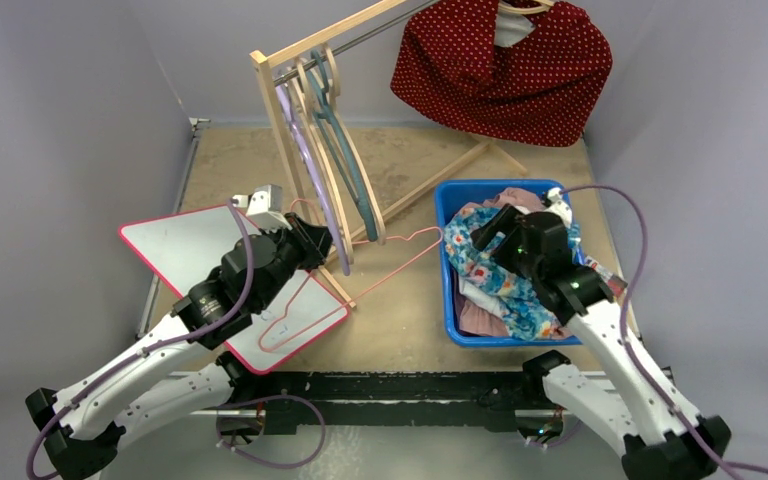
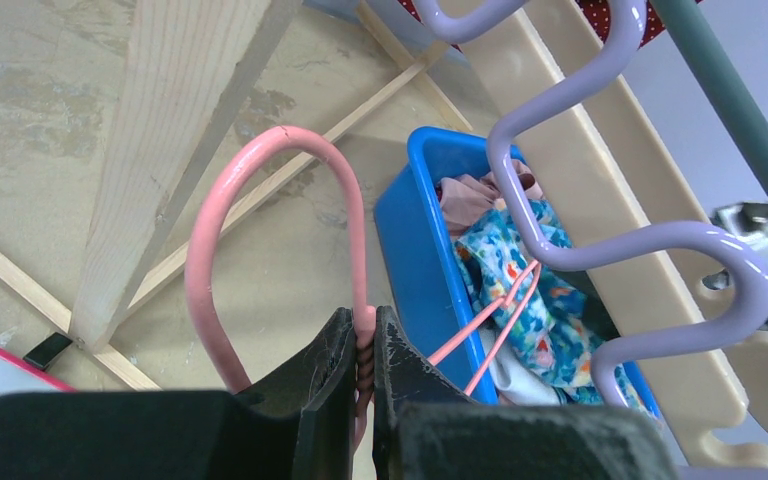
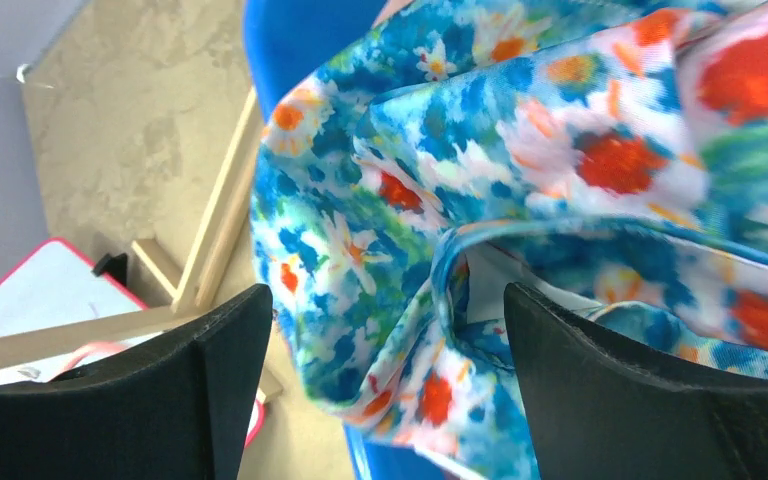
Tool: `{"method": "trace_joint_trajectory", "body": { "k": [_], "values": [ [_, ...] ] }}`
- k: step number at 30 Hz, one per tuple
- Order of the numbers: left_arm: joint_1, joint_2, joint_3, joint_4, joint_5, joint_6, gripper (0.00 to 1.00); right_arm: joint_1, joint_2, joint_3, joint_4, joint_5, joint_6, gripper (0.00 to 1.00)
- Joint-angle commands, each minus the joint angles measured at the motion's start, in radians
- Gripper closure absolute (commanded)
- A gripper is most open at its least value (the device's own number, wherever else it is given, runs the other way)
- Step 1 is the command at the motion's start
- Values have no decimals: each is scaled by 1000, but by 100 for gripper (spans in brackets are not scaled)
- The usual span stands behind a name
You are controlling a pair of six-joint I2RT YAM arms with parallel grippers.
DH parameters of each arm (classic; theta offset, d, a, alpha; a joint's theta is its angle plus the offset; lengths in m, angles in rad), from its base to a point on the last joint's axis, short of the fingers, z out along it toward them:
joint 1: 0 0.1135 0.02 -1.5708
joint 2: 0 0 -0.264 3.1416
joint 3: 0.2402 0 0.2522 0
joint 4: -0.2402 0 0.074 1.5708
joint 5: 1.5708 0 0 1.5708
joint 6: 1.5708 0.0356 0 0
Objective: Remove the skirt from the hanger
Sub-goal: Place the skirt in the bin.
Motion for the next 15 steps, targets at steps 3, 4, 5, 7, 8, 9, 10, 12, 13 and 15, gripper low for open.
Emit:
{"method": "trace_joint_trajectory", "body": {
  "k": [3,4,5,7,8,9,10,12,13,15],
  "values": [
    [3,-19,19,34,-10,14,100,-4,-163,129,-314,59,-37,11],
    [3,-19,17,36,-10,12,100,-4,-182,141,-351,66,-35,10],
    [3,-17,14,40,-8,12,100,-4,-200,152,-384,81,-27,8],
    [3,-10,14,46,2,12,100,-4,-227,172,-458,117,2,7],
    [3,-6,18,46,9,14,100,-5,-232,185,-501,138,29,10],
    [3,0,22,44,12,16,100,-4,-232,196,-554,152,67,12],
    [3,4,27,40,14,19,100,-4,-230,198,-594,151,98,12],
    [3,7,32,40,11,21,100,-4,-223,198,-640,115,153,12],
    [3,9,32,43,9,22,100,-4,-214,198,-650,85,175,12],
    [3,12,30,53,10,20,100,-4,-196,167,-658,32,236,12]
  ]
}}
